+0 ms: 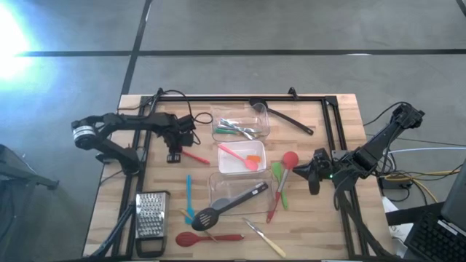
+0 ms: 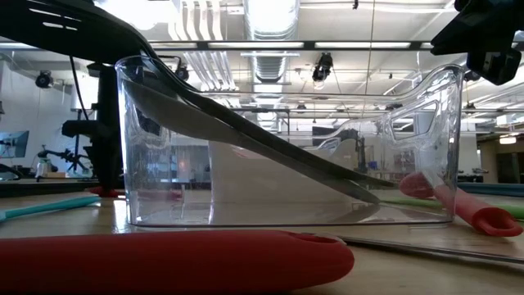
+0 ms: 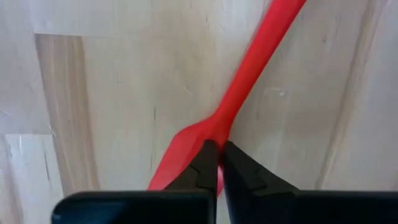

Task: Pick & Place Kitchen Items
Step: Put the red spatula into the white bin

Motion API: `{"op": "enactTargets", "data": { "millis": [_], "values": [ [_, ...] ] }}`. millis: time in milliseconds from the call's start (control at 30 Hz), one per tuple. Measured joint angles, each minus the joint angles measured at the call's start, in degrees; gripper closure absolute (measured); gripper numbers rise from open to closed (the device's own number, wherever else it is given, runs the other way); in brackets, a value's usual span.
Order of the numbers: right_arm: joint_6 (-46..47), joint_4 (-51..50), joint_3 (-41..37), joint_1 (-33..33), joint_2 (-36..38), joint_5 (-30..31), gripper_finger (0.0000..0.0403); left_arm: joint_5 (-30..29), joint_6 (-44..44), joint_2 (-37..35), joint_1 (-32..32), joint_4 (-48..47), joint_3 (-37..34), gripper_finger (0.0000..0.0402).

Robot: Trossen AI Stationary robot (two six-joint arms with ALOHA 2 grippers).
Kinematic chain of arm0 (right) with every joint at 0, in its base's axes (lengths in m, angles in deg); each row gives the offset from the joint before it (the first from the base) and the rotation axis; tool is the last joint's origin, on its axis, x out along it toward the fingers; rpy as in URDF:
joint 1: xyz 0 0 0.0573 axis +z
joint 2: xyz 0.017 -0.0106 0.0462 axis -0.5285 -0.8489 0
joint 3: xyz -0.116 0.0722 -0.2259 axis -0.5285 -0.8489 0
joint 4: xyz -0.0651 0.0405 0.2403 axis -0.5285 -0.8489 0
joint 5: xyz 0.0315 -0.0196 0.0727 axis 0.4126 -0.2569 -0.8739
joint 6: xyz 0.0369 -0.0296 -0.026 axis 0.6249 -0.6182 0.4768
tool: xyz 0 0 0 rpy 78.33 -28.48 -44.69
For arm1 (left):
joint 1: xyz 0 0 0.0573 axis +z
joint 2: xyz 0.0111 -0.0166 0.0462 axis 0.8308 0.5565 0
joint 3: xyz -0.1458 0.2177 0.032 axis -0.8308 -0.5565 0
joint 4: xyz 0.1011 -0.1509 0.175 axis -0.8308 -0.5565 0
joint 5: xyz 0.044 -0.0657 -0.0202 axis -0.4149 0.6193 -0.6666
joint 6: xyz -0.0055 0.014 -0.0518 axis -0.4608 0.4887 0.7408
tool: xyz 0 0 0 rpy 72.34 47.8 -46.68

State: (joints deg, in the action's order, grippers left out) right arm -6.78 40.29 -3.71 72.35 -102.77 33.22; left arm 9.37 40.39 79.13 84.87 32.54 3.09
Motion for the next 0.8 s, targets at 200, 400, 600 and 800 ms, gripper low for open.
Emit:
{"op": "enactTargets", "data": {
  "millis": [200,400,600,800],
  "values": [
    [-0.5,0.0,0.0,0.0,0.0,-1.0,0.0360,-0.1,-0.8,0.0,0.0,-1.1,0.8,0.0396],
    [-0.9,0.0,0.0,0.0,0.0,-1.0,0.0360,-0.2,1.9,-0.1,0.0,-1.1,0.8,0.0359],
    [-0.6,0.0,0.0,0.0,0.0,-1.2,0.0360,1.7,9.1,-0.1,0.0,-1.3,0.8,0.0248],
    [-0.6,0.0,0.0,0.0,0.0,-1.2,0.0360,0.1,13.2,-0.1,-0.2,-1.2,0.8,0.0136]
  ]
}}
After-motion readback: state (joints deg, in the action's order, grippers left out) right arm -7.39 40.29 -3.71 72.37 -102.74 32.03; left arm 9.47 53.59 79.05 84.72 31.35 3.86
